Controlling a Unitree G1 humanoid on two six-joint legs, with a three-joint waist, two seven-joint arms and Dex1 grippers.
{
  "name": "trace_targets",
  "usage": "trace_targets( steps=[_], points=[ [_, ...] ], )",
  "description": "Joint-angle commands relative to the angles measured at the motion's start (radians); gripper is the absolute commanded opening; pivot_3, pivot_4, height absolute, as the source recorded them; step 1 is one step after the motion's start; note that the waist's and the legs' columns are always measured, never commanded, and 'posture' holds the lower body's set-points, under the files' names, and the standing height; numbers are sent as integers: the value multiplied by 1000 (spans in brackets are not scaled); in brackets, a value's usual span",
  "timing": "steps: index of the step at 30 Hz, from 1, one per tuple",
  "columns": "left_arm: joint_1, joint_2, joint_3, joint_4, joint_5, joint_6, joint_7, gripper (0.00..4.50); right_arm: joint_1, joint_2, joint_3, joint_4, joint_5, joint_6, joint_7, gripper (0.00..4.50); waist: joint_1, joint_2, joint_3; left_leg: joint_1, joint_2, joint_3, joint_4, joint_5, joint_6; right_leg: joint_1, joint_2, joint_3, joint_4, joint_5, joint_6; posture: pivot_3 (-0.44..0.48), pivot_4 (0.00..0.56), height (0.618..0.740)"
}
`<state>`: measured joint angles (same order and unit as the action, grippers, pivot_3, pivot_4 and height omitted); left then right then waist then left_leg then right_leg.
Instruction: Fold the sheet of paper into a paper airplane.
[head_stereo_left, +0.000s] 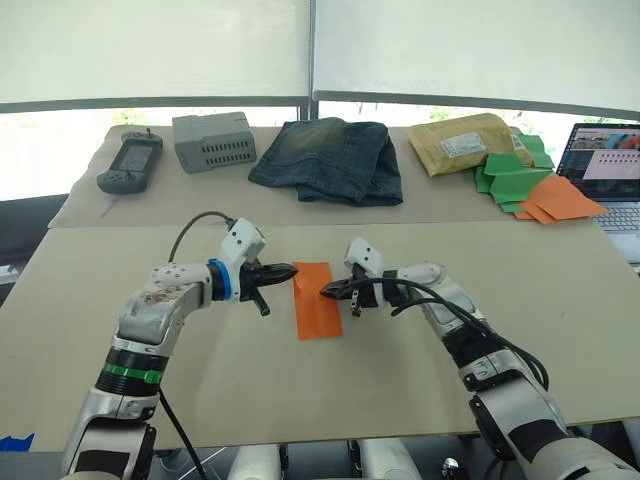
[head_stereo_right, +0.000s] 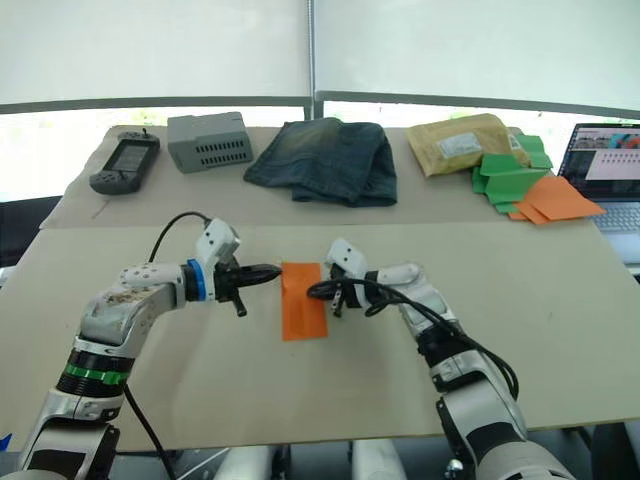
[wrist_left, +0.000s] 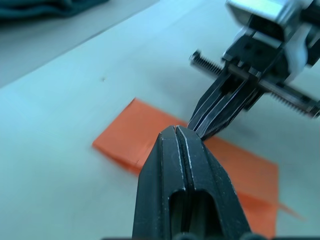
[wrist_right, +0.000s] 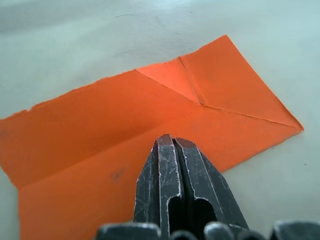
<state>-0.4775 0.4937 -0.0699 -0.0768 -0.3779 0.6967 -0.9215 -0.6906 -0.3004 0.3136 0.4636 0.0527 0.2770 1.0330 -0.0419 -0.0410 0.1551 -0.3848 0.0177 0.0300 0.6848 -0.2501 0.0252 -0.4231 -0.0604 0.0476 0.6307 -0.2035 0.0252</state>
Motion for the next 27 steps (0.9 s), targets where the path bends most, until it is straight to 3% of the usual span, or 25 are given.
trace_targets(
  steps=[1, 11, 21, 24, 27],
  points=[
    [-17, -16, -56, -47, -1, 8, 3, 0, 25, -5, 30, -1, -49, 43, -42, 41, 0, 0, 0, 1, 0, 0, 0, 0, -1, 0, 0, 0, 0, 0, 0, 0, 150, 722],
    [11, 37, -204, -13, 113, 0, 22, 0, 86, -54, -4, -146, -19, 142, -88, 41, 6, 0, 0, 0, -1, -1, 0, 1, -1, 0, 0, 0, 0, -1, 2, 0, 150, 722],
    [26, -2, -257, 41, 170, -25, 53, 0, 144, -57, -14, -303, 8, 175, -114, 41, 27, 0, 0, -3, -1, -1, -1, 1, -1, -2, 0, -1, -3, 0, 2, 0, 150, 722],
    [29, -4, -261, 44, 178, -23, 58, 0, 135, -40, -5, -268, -8, 165, -140, 41, 27, 0, 0, -3, -1, -1, -1, 1, -1, -2, 0, -1, -3, -1, 3, 0, 150, 722],
    [27, -8, -269, 40, 182, -14, 60, 0, 62, 11, -25, -109, -38, 84, -223, 41, 23, 0, 0, 0, -1, -1, -1, 1, -1, 0, 0, -1, -2, -3, 6, 0, 150, 722]
  ],
)
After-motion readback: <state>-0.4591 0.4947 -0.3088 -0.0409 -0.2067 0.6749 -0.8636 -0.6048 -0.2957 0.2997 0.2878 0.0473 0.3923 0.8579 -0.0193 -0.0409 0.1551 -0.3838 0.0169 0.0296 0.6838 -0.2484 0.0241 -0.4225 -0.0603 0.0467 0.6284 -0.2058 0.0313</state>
